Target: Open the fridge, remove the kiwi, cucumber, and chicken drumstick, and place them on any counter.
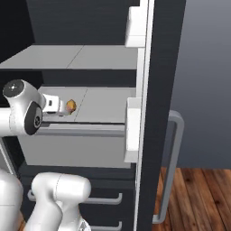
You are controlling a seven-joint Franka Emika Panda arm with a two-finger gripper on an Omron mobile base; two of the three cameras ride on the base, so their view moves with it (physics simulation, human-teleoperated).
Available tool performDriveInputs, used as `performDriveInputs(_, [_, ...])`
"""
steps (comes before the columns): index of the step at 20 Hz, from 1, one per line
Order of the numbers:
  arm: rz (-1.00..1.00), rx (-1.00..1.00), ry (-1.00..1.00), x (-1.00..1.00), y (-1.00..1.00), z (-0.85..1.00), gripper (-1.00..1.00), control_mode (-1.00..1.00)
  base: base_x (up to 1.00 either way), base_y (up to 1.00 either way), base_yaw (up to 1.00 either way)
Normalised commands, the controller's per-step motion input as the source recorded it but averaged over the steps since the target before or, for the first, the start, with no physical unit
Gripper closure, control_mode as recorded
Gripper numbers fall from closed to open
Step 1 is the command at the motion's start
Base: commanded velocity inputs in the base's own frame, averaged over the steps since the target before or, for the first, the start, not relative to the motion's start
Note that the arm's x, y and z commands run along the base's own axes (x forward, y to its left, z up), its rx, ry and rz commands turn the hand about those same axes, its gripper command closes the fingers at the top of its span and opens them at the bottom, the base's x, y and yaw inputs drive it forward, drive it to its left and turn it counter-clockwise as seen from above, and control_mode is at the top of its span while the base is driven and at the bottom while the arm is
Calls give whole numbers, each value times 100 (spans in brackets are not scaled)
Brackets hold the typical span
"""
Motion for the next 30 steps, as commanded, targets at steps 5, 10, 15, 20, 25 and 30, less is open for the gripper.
performDriveInputs(5, [0,3,10,91,22,-12,-100,-100,0,0,0])
performDriveInputs(10, [0,5,8,78,23,-43,-100,-100,0,0,0])
performDriveInputs(15, [0,4,4,77,9,-54,-100,-100,0,0,0])
performDriveInputs(20, [0,2,0,68,0,-52,-100,-100,0,0,0])
performDriveInputs(25, [0,1,0,55,16,-40,-100,-100,0,0,0])
performDriveInputs(30, [0,0,0,56,28,-18,-100,-100,0,0,0])
